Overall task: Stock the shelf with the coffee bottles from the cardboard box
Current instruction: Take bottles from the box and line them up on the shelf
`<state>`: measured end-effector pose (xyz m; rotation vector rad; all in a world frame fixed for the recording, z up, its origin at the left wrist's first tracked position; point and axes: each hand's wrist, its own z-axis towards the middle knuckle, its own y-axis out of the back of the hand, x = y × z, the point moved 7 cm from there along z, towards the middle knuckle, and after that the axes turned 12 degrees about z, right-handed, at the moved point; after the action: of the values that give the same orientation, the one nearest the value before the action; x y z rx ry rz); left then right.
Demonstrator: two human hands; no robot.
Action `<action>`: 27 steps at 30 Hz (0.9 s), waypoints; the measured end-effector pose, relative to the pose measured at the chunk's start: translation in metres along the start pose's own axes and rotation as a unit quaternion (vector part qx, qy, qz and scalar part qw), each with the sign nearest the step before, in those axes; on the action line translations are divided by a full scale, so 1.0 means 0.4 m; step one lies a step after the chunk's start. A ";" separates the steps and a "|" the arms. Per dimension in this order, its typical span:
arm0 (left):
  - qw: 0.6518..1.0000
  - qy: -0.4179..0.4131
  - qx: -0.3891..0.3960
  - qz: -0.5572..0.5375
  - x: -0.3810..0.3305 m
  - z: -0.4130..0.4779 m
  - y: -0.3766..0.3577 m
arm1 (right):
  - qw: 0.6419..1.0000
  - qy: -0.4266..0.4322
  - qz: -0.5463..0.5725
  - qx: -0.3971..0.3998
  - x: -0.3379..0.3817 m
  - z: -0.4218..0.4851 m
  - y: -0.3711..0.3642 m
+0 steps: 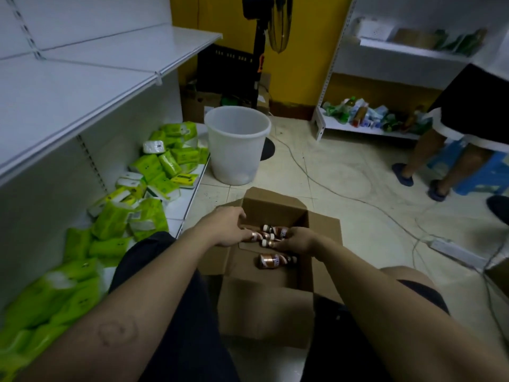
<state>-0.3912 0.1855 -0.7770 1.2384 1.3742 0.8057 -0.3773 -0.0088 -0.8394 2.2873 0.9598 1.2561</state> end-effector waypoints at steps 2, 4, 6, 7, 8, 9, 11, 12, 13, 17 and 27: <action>1.000 0.013 0.001 0.005 0.002 0.022 -0.013 | 0.999 -0.022 0.035 0.013 -0.031 0.057 -0.021; 0.999 0.038 -0.010 -0.005 0.006 0.047 -0.039 | 0.996 -0.046 0.067 0.031 -0.058 0.099 -0.050; 0.997 0.076 -0.014 -0.028 0.010 0.076 -0.070 | 0.993 -0.060 0.098 0.037 -0.069 0.135 -0.067; 0.996 0.088 -0.007 -0.032 0.008 0.092 -0.088 | 0.990 -0.063 0.118 0.036 -0.074 0.152 -0.072; 0.995 0.096 0.002 -0.033 0.005 0.109 -0.106 | 0.988 -0.063 0.140 0.032 -0.080 0.171 -0.078; 0.994 0.101 0.008 -0.033 0.002 0.127 -0.124 | 0.985 -0.063 0.159 0.022 -0.086 0.188 -0.082; 0.993 0.113 0.017 -0.035 -0.003 0.167 -0.163 | 0.982 -0.060 0.178 -0.012 -0.098 0.221 -0.082; 0.992 0.119 0.027 -0.033 -0.005 0.189 -0.185 | 0.982 -0.059 0.179 -0.024 -0.106 0.240 -0.083; 0.991 0.124 0.040 -0.032 -0.004 0.210 -0.209 | 0.983 -0.058 0.174 -0.027 -0.112 0.259 -0.087; 0.985 0.141 0.095 -0.021 0.020 0.303 -0.315 | 0.986 -0.075 0.152 0.006 -0.143 0.342 -0.126; 0.956 0.137 0.257 0.038 0.102 0.568 -0.604 | 0.960 -0.195 0.195 0.048 -0.310 0.572 -0.258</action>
<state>-0.2252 0.1314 -1.0620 1.6299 1.8500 0.7126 -0.2715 -0.0213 -1.0983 2.7524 0.4536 0.8429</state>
